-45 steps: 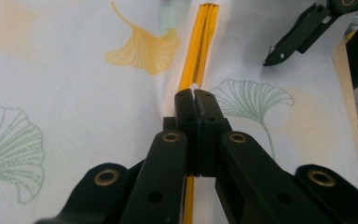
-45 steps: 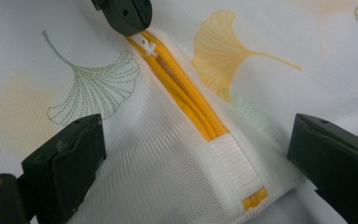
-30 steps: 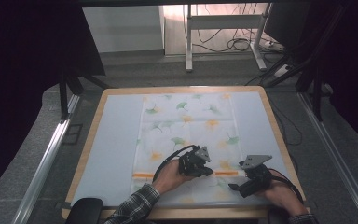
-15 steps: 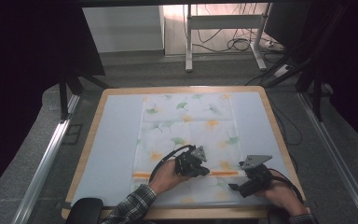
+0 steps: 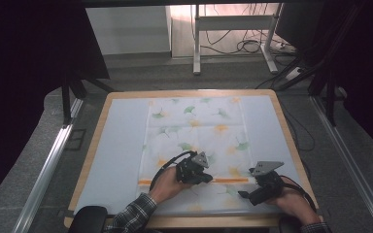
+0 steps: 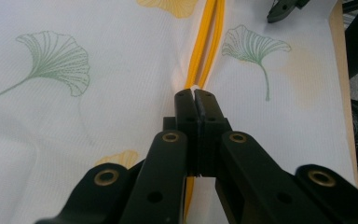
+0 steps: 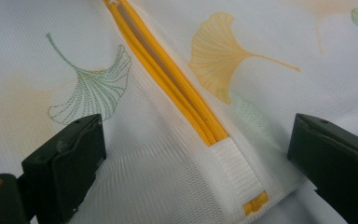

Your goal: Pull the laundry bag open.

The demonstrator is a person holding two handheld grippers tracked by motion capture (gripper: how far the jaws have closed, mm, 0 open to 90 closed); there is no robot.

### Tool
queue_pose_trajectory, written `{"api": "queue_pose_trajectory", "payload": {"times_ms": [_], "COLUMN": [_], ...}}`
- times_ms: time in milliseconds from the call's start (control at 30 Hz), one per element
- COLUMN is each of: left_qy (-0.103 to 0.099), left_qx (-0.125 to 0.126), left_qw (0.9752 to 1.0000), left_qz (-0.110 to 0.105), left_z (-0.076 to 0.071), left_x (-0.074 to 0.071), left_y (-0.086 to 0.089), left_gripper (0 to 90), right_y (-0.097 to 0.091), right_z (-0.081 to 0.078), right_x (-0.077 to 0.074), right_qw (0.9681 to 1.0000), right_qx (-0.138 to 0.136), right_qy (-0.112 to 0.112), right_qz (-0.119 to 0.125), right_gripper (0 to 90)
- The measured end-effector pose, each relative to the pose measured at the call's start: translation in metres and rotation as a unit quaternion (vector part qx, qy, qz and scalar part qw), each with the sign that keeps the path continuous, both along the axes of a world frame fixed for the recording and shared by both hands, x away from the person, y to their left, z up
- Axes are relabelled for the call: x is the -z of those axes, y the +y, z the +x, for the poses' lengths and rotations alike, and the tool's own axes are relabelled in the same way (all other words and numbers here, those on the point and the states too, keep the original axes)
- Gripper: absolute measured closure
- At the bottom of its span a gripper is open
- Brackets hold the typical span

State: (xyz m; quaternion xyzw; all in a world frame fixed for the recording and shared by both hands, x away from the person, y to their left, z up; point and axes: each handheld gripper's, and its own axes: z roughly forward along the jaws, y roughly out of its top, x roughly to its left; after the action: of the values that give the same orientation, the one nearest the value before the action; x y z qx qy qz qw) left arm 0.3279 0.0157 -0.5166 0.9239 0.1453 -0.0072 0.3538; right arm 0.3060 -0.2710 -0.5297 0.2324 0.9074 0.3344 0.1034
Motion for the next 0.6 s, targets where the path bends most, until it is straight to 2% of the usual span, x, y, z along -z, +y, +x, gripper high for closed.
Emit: {"api": "queue_pose_trajectory", "payload": {"times_ms": [600], "left_qy": [0.005], "left_qx": [-0.011], "left_qw": [0.9999], "left_qz": [-0.005], "left_z": [-0.002], "left_x": [0.000], "left_y": [0.016], "left_gripper": [90.0], "right_y": [0.000], "right_z": [0.000], "right_x": [0.000], "right_qw": [1.0000], "right_qx": [0.001], "right_qy": [0.000], "right_qz": [0.002], "right_gripper": [4.0]}}
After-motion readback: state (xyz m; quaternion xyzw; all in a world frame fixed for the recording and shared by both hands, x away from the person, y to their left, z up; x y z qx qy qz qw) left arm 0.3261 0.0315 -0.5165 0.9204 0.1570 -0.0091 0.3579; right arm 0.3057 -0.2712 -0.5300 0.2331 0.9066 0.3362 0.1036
